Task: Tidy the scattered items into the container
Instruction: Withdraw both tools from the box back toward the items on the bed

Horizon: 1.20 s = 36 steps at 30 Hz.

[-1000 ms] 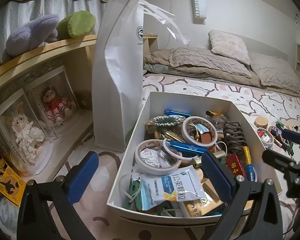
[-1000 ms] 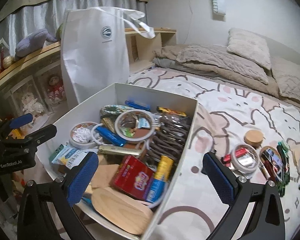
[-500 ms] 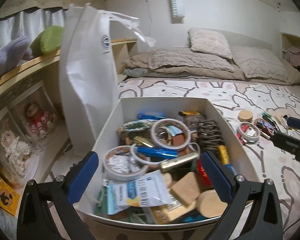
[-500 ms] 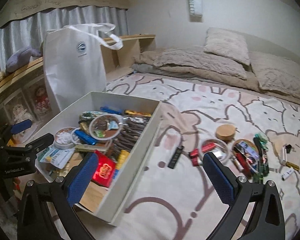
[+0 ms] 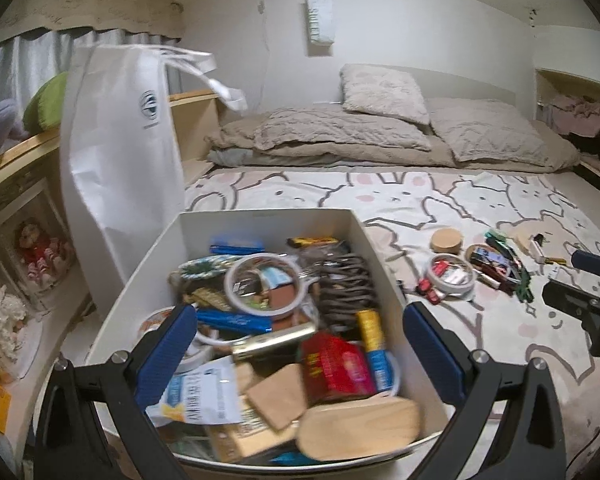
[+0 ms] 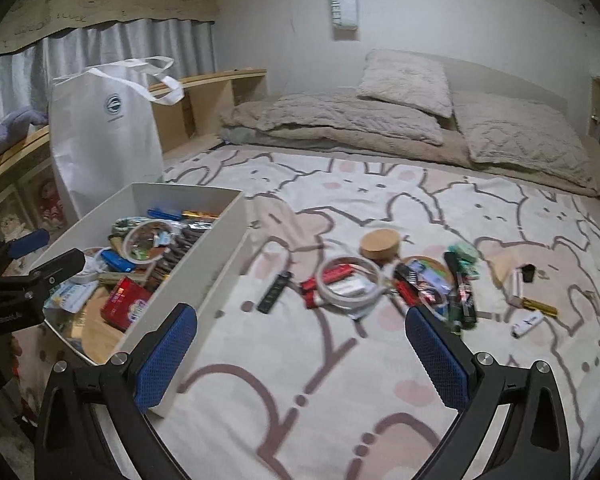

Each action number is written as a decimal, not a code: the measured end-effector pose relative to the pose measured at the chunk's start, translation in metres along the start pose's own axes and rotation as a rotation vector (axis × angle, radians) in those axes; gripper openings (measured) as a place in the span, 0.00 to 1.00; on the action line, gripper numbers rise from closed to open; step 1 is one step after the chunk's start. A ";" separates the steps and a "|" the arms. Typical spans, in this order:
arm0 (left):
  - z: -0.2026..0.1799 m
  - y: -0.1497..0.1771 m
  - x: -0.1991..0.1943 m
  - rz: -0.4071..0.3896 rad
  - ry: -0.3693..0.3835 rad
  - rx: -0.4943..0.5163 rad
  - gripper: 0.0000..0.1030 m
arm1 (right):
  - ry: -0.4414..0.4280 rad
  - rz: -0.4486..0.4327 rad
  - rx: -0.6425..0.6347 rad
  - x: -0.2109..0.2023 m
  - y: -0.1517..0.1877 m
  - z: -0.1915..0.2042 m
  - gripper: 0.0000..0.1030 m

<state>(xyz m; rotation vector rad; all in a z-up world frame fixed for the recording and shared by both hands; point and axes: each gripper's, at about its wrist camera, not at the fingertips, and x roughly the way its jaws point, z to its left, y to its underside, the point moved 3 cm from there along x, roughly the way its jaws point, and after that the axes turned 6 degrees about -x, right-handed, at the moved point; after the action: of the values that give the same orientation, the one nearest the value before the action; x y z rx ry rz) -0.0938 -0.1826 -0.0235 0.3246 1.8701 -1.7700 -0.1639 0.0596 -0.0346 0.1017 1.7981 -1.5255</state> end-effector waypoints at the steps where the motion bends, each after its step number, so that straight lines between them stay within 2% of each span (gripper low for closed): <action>1: -0.005 0.000 0.001 -0.001 0.004 0.008 1.00 | 0.009 0.000 0.000 -0.002 0.002 -0.005 1.00; 9: -0.048 0.006 0.006 0.004 0.064 0.064 1.00 | 0.056 -0.006 0.003 -0.022 0.009 -0.041 1.00; 15: -0.069 0.006 0.007 0.008 0.119 0.048 1.00 | 0.098 -0.020 0.008 -0.040 0.015 -0.069 1.00; 24: -0.093 0.002 0.005 0.004 0.160 0.039 1.00 | 0.155 -0.025 -0.012 -0.065 0.027 -0.107 1.00; 36: -0.128 0.009 0.005 -0.021 0.217 0.043 1.00 | 0.197 -0.067 0.035 -0.088 0.044 -0.151 1.00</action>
<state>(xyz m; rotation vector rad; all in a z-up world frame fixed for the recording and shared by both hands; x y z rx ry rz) -0.1205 -0.0575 -0.0351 0.5337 1.9911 -1.8543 -0.1528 0.2389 -0.0199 0.2178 1.9458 -1.6423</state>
